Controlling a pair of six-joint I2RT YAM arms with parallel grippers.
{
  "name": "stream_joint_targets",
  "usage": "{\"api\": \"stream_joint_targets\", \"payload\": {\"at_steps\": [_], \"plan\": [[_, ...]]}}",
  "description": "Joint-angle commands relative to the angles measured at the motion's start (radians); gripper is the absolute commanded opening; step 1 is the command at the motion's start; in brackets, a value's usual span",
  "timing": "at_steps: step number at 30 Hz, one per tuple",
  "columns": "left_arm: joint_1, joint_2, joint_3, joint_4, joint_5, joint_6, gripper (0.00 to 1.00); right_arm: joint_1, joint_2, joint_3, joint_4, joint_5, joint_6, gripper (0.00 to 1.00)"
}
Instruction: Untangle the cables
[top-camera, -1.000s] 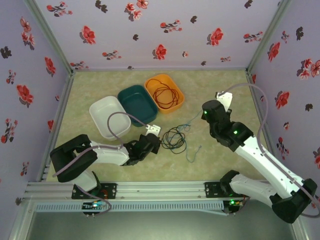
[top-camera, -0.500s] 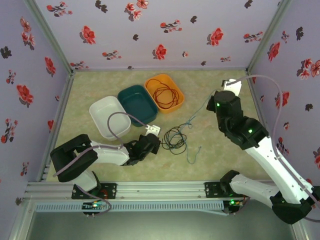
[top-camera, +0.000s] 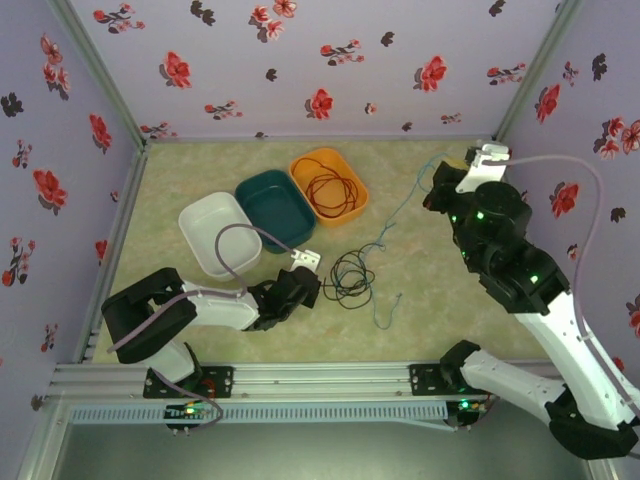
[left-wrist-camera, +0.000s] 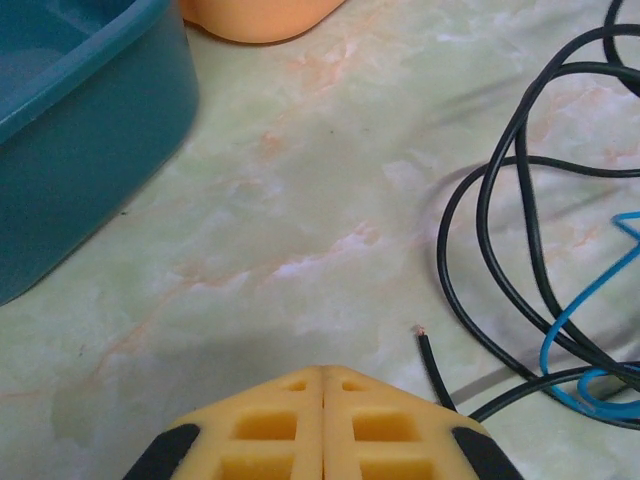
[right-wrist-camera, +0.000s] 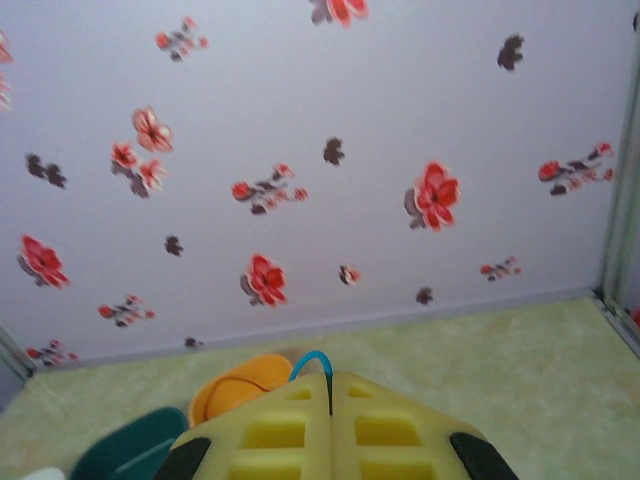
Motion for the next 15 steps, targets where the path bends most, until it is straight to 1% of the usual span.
{"api": "stream_joint_targets", "payload": {"at_steps": [1, 9, 15], "plan": [[0.009, 0.014, 0.025, -0.010, -0.036, -0.009, 0.00, -0.007, -0.016, 0.053, 0.102, -0.025, -0.057, 0.00], [0.012, 0.022, 0.027, -0.011, -0.037, -0.007, 0.00, -0.007, -0.017, 0.114, 0.169, -0.069, -0.083, 0.00], [0.013, 0.024, 0.017, -0.006, -0.036, -0.014, 0.00, -0.007, -0.003, 0.160, 0.184, -0.073, -0.120, 0.00]]}}
